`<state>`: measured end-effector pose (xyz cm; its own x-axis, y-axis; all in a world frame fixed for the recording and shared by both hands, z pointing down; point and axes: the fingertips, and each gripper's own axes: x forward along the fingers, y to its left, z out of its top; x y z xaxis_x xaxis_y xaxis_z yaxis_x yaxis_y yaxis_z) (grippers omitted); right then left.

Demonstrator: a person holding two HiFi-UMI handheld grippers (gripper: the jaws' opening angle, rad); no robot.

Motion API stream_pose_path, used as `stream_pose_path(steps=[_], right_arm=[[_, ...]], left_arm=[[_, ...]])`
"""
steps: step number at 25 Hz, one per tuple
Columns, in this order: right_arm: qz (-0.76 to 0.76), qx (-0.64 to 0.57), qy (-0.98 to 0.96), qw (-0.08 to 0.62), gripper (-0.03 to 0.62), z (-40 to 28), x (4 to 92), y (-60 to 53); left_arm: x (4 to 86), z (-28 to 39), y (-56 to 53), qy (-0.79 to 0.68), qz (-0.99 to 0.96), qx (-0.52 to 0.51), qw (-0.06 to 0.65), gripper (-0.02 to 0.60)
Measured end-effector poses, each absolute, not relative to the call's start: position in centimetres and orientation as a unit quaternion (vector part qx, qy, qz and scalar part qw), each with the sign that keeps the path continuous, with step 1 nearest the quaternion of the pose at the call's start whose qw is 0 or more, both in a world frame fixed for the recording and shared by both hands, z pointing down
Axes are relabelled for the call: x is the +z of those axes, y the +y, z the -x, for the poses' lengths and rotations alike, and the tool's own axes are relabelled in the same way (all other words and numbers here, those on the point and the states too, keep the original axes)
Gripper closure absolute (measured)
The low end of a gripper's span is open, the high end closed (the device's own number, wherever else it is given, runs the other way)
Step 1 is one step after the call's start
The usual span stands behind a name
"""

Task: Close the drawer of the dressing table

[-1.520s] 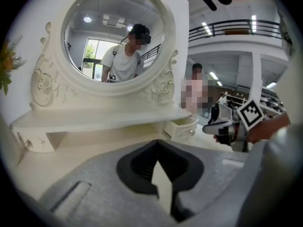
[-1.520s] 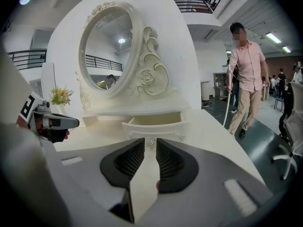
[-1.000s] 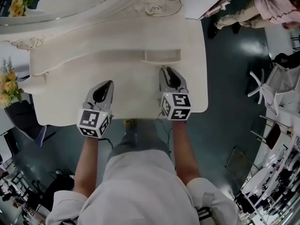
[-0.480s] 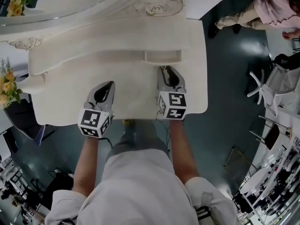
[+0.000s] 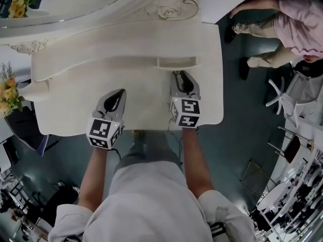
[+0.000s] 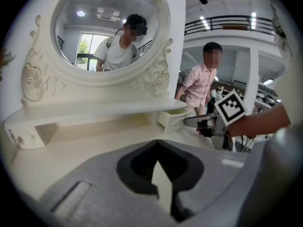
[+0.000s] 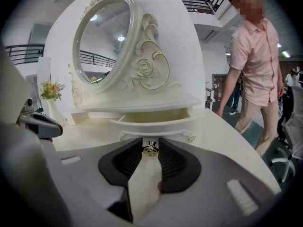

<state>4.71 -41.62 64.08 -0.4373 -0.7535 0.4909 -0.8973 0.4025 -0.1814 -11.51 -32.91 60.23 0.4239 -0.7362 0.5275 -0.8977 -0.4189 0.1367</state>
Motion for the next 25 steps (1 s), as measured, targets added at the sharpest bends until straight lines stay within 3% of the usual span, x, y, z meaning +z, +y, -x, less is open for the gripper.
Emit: stream_pose_path(steps=[25], right_arm=[[-0.490, 0.209, -0.833, 0.150, 0.500, -3.3, 63.9, -47.0]], left_arm=[[60.6, 12.9, -34.4, -0.514, -0.809, 0.196, 0.209, 0.583]])
